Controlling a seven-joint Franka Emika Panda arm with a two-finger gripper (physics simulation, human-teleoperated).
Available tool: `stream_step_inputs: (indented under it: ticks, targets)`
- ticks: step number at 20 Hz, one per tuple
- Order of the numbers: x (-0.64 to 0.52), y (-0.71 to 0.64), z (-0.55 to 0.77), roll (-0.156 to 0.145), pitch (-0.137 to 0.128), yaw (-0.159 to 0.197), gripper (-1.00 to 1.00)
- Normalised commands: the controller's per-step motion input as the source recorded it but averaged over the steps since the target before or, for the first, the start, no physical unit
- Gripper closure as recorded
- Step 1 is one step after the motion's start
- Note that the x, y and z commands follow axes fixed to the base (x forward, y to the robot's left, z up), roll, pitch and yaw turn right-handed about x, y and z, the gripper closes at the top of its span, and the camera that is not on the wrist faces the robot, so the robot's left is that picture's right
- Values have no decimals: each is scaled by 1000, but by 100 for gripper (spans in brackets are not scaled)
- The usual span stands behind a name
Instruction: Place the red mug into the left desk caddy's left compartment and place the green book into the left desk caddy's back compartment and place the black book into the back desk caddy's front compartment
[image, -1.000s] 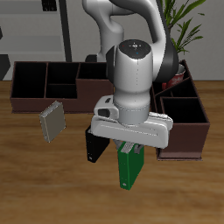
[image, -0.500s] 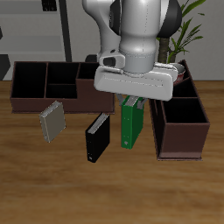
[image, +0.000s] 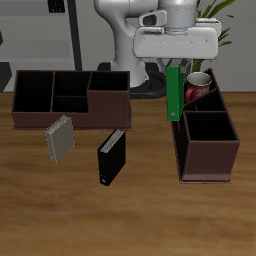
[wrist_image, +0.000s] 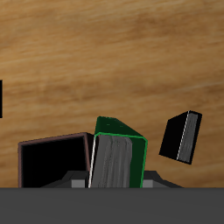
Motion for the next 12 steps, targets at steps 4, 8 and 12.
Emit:
stream_step_inputs:
  ticks: [4,8,12]
  targets:
    - [-902,426,332,109,-39,48,100]
    - [-750,254,221,39,-56,41,100]
    - [-677,209,44,13,-21,66,100]
